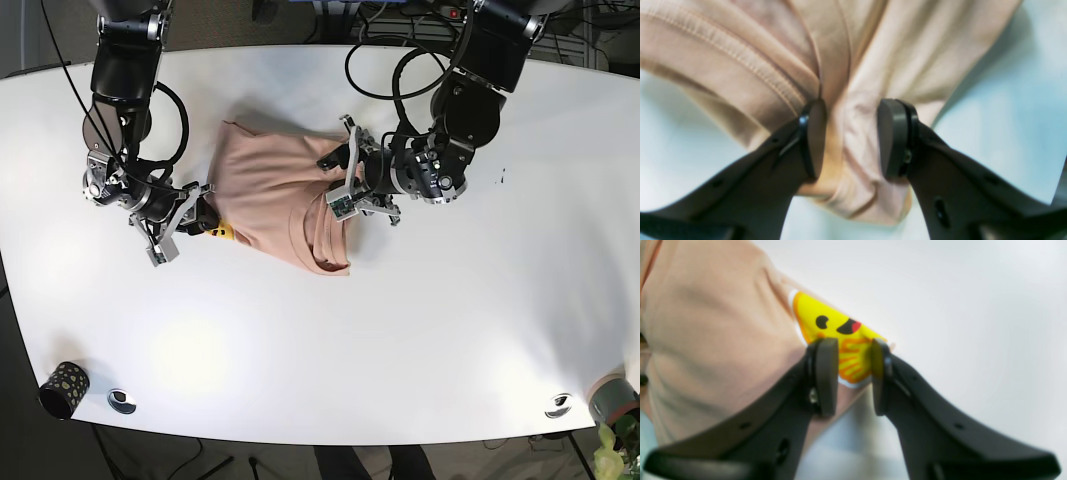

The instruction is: Fold the T-shirt properly

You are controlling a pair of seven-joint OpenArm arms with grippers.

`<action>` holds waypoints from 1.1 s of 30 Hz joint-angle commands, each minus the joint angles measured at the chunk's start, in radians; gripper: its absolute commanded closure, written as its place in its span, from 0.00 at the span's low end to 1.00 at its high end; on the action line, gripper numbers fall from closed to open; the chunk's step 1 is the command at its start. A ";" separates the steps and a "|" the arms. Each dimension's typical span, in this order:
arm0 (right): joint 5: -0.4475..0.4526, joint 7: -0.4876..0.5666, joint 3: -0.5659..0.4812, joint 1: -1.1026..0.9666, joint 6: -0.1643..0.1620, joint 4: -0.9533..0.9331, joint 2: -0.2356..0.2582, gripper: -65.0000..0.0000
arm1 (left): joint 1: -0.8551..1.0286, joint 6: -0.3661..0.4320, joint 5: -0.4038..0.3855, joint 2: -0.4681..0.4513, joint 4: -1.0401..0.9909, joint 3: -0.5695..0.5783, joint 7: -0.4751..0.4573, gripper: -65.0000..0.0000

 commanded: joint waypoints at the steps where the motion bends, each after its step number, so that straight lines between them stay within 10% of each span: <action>1: -0.006 -0.009 0.002 -0.009 0.005 0.023 0.013 0.75 | -0.047 0.008 0.027 -0.033 -0.016 0.000 0.028 0.63; 11: -0.014 -0.017 -0.010 -0.133 0.005 0.223 -0.062 0.75 | -0.153 0.008 0.023 -0.122 -0.065 -0.012 0.030 0.63; 33: -0.015 -0.017 -0.400 -0.216 0.005 0.356 -0.275 0.75 | -0.156 0.008 0.030 -0.129 0.034 -0.329 0.034 0.63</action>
